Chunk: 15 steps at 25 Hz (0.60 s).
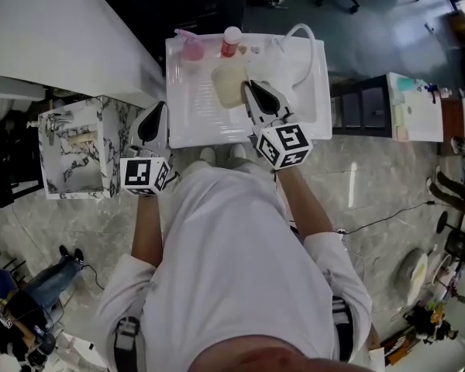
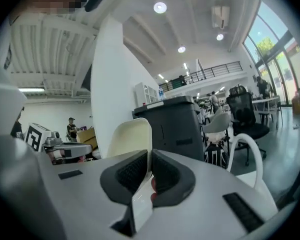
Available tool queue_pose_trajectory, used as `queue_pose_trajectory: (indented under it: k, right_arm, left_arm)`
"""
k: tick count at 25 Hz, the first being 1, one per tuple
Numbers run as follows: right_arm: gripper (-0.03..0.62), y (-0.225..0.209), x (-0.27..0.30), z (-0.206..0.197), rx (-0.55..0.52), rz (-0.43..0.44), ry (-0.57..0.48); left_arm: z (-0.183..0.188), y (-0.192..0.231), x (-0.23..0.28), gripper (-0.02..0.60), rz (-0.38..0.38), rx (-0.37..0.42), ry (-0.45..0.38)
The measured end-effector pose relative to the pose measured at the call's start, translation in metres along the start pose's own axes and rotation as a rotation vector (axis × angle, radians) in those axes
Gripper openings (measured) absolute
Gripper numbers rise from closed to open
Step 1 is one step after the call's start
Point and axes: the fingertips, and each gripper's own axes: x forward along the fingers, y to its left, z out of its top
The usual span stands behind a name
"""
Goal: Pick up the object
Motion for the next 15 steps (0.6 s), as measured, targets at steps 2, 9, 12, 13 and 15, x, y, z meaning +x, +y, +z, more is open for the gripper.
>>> queue_pose_trajectory:
  k: [2,9,12,13,15]
  right_arm:
    - [0.026,0.004,-0.012,0.017,-0.05,-0.002,-0.049]
    - [0.026,0.006,-0.046,0.064,-0.183,-0.018,-0.214]
    - [0.025,0.004,-0.058,0.076,-0.222,-0.03,-0.268]
    - [0.025,0.002,-0.062,0.078,-0.232,-0.035,-0.282]
    - [0.025,-0.005,-0.067,0.08,-0.236,-0.046,-0.298]
  left_arm:
    - [0.01,-0.007,0.002,0.0,-0.017,0.005,-0.019]
    - [0.052,-0.037,0.013,0.0,-0.098,0.032,-0.087]
    - [0.067,-0.048,0.017,0.0,-0.132,0.048,-0.104]
    - [0.071,-0.052,0.019,0.0,-0.143,0.05,-0.109]
    - [0.082,-0.061,0.022,0.0,-0.162,0.059,-0.117]
